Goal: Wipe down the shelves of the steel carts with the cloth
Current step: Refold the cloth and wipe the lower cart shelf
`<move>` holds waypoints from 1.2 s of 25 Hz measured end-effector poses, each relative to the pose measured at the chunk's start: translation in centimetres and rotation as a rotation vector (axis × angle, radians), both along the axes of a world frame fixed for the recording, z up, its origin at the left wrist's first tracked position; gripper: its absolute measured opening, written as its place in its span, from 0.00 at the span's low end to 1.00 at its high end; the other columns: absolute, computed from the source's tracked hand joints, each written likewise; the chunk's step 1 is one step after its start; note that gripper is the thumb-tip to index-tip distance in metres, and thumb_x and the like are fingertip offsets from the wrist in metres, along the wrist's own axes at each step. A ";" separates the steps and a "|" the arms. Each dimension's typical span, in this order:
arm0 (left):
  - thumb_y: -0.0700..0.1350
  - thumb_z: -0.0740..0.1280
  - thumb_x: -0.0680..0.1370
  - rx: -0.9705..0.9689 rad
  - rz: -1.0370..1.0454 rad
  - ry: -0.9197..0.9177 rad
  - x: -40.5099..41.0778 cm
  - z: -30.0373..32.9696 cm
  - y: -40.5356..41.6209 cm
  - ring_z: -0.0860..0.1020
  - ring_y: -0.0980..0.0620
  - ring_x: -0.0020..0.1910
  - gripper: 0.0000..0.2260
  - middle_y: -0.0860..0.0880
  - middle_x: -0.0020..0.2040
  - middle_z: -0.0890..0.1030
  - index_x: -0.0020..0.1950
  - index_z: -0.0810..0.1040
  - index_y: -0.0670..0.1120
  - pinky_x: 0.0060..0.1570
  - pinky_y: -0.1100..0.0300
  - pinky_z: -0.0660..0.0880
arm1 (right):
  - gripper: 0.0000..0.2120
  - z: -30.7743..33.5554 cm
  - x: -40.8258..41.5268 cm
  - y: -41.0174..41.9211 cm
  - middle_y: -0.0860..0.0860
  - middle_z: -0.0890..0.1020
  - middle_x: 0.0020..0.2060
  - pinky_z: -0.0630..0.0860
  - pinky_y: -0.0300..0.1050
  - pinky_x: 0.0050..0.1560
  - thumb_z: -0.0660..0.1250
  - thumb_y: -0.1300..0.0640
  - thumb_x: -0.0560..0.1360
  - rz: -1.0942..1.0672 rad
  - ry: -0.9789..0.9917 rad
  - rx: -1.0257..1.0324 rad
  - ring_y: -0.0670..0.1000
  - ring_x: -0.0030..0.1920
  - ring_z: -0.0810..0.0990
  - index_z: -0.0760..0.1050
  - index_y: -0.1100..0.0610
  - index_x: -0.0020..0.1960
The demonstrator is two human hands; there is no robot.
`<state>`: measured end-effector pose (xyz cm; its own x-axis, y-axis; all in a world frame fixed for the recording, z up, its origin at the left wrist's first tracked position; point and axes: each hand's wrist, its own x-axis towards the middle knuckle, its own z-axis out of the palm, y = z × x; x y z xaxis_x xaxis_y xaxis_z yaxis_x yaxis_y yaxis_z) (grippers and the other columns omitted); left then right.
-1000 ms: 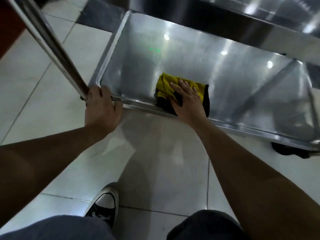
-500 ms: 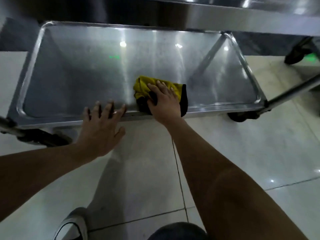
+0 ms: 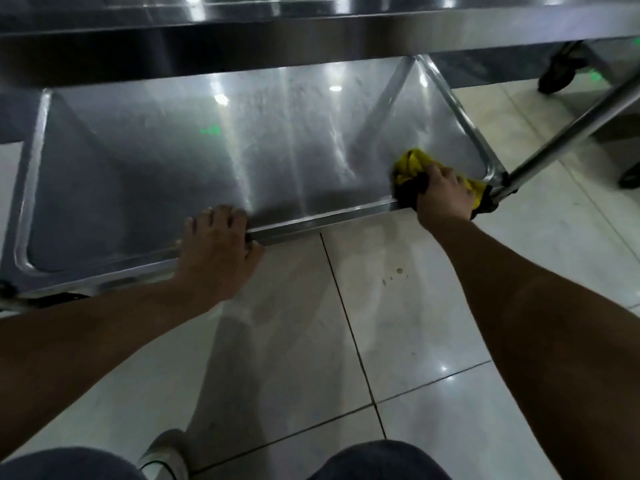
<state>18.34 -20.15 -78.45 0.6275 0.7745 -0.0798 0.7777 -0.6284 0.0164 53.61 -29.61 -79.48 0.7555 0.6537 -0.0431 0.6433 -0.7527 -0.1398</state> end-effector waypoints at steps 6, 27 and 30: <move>0.52 0.55 0.73 -0.086 -0.330 -0.092 6.0 4.2 -2.7 0.76 0.38 0.58 0.23 0.41 0.63 0.77 0.62 0.77 0.43 0.58 0.47 0.71 | 0.26 1.8 -1.3 -4.7 0.62 0.69 0.66 0.71 0.65 0.64 0.64 0.61 0.79 0.011 0.029 0.003 0.67 0.68 0.67 0.64 0.53 0.75; 0.44 0.63 0.79 -0.417 -0.524 -0.305 14.7 54.9 -26.3 0.72 0.49 0.62 0.16 0.50 0.64 0.76 0.67 0.73 0.48 0.65 0.55 0.67 | 0.24 50.9 -9.5 -34.0 0.52 0.77 0.61 0.65 0.39 0.59 0.67 0.55 0.80 -0.370 0.384 0.580 0.53 0.62 0.72 0.70 0.49 0.74; 0.45 0.63 0.80 -0.434 -0.558 -0.307 15.7 62.5 -28.0 0.72 0.49 0.63 0.14 0.50 0.64 0.76 0.66 0.73 0.49 0.64 0.58 0.64 | 0.23 58.6 -9.3 -36.2 0.51 0.77 0.61 0.66 0.40 0.59 0.67 0.55 0.80 -0.417 0.362 0.624 0.52 0.62 0.72 0.70 0.49 0.74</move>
<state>34.08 -48.11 -15.92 0.9590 0.2763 -0.0634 0.2686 -0.8138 0.5153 44.28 -65.81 -20.89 0.9499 0.3080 -0.0526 0.1641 -0.6348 -0.7551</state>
